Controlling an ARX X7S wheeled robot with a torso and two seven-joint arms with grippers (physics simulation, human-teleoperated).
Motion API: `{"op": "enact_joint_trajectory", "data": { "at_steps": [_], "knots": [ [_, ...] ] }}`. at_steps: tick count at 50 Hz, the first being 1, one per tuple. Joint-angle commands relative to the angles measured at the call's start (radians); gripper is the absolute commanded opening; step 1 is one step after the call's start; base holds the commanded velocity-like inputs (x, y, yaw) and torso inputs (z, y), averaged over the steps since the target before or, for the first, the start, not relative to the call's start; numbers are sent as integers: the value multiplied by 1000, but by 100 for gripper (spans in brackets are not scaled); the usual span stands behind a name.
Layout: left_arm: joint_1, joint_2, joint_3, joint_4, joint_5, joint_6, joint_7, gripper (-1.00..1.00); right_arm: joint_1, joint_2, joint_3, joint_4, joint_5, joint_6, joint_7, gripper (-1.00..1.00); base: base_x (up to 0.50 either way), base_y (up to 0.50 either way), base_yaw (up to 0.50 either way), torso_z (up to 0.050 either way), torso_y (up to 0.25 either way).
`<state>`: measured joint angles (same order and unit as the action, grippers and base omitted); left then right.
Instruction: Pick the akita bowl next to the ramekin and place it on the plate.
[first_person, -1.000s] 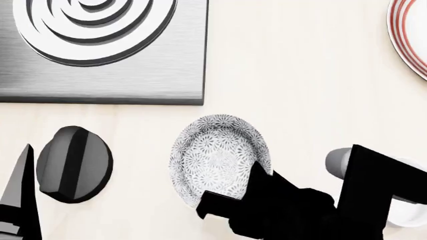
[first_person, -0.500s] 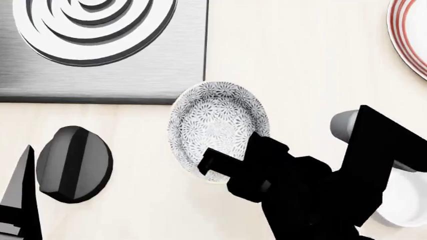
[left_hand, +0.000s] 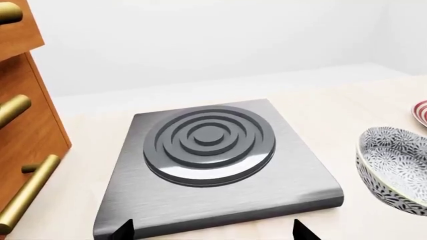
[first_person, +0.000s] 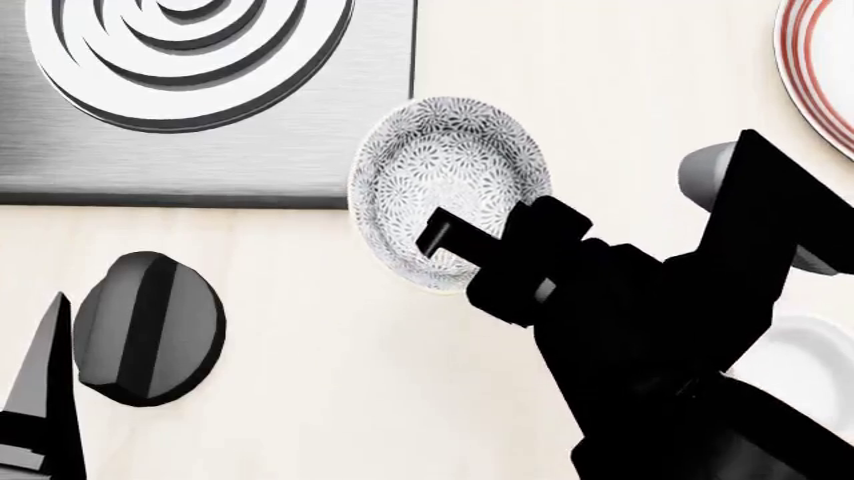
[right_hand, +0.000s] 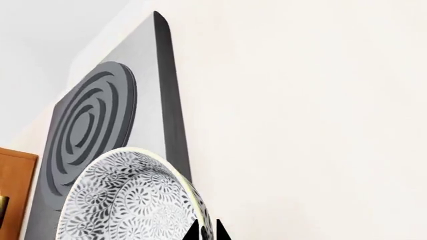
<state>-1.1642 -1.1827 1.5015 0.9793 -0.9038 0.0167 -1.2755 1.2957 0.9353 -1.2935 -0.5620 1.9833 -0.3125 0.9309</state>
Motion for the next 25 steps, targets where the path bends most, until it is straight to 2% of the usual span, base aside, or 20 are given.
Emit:
{"op": "enact_joint_trajectory", "data": {
  "at_steps": [1, 25],
  "knots": [
    [1, 2, 0, -6, 0, 1, 2, 100, 38, -22, 31, 61, 38, 26, -37, -100, 0, 0, 0, 0, 0],
    [8, 4, 3, -8, 6, 3, 2, 100, 139, -60, 70, 199, 129, 93, -44, -100, 0, 0, 0, 0, 0]
  ]
}}
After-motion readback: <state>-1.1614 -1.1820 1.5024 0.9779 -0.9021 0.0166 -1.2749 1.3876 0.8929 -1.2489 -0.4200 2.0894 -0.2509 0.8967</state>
